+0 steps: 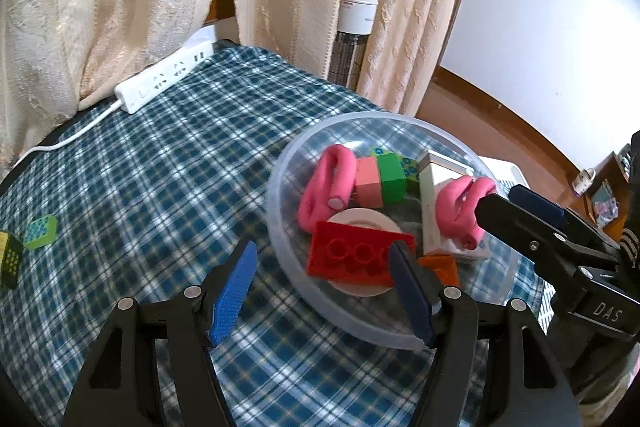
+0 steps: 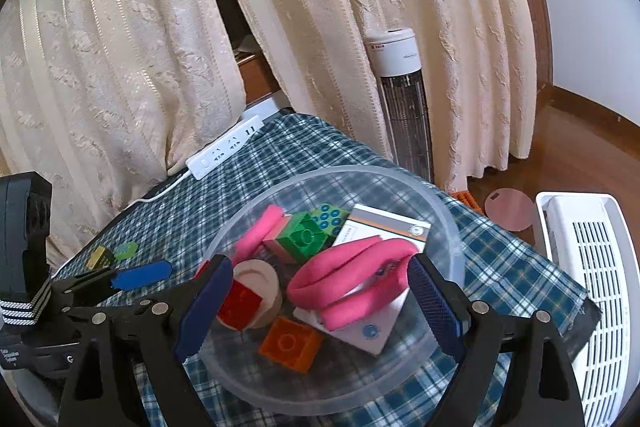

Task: Organize objects
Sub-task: 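Open the left gripper to drop the red brick into the bowl, then move both grippers back toward the yellow tin and green dotted brick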

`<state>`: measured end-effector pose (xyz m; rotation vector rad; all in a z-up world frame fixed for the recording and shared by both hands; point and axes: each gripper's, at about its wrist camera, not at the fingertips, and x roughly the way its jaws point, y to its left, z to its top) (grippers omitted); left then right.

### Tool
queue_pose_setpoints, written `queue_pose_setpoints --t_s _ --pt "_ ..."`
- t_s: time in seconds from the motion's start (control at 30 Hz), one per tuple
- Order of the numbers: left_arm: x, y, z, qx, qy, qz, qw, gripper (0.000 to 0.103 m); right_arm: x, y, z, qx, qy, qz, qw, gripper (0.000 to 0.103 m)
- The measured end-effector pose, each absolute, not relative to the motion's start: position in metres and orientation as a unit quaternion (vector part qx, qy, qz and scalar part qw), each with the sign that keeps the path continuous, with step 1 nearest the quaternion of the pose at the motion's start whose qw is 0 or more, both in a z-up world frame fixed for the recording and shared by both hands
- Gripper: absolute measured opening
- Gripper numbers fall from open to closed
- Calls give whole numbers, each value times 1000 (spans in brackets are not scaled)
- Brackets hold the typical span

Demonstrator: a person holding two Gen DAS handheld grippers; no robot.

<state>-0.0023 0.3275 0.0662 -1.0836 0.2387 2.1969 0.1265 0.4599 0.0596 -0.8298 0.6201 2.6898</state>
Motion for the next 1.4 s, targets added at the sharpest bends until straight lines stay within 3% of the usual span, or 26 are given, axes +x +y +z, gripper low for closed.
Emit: queue_pose_setpoints --t_s 1.4 --pt "-72 116 50 -432 14 891 136 70 46 313 55 -346 151 926 13 96"
